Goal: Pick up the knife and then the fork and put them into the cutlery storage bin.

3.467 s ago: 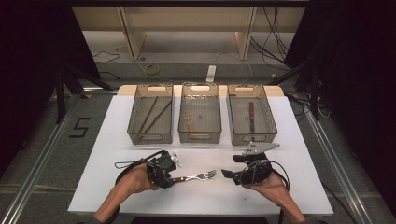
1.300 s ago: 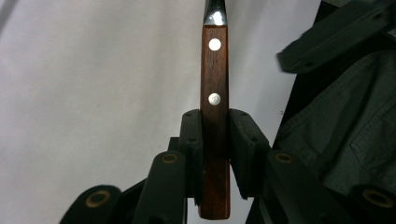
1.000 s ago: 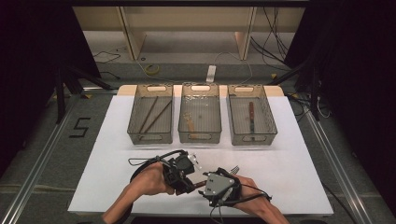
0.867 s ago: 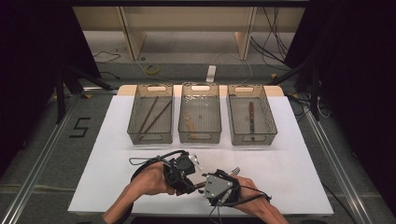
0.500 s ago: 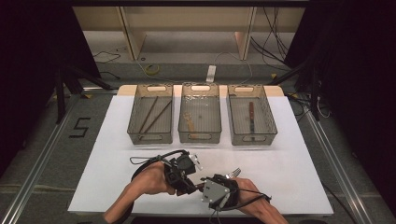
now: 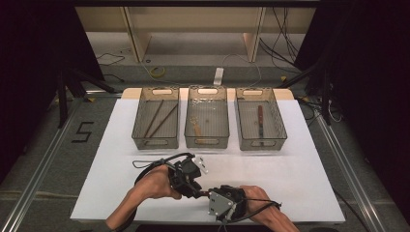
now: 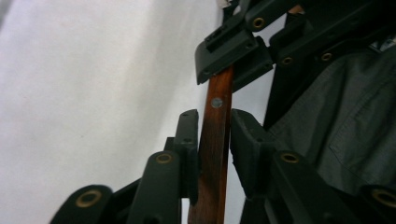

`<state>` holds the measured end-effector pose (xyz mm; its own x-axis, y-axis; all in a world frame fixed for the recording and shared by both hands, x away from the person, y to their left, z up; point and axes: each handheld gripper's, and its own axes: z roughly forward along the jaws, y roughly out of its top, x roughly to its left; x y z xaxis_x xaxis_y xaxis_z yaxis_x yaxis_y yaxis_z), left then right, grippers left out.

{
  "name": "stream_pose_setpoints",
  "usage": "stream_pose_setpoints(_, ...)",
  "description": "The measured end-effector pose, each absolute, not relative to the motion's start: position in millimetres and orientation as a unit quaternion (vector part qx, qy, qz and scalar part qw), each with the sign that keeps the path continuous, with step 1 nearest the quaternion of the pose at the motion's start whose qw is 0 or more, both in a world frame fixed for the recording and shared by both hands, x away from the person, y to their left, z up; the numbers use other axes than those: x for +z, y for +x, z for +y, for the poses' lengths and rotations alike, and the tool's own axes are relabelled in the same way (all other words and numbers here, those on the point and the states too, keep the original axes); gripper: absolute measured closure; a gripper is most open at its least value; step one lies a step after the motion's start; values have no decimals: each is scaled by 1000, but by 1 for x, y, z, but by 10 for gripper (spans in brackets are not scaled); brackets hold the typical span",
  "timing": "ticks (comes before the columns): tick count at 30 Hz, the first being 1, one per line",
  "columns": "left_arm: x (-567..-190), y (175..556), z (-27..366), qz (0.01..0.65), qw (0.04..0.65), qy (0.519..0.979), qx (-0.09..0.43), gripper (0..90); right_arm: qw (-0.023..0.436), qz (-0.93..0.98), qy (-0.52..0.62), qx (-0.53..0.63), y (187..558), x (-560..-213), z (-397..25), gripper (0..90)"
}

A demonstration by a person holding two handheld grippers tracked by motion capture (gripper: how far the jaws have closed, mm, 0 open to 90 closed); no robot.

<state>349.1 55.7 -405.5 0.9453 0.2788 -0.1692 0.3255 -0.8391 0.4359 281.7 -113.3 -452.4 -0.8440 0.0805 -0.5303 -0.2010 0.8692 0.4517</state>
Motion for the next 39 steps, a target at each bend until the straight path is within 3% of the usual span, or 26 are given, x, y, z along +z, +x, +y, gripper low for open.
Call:
stream_pose_setpoints(8,-399,353,64,187,273,944,-11,414,280,925,-22,255,285,-450,-119,786)
stream_pose_setpoints(14,-399,354,65,200,275,940,-7,330,280,925,-10,258,287,-450,-120,786)
stream_pose_setpoints(39,-398,354,87,248,316,915,27,224,281,923,18,263,295,-446,-129,786)
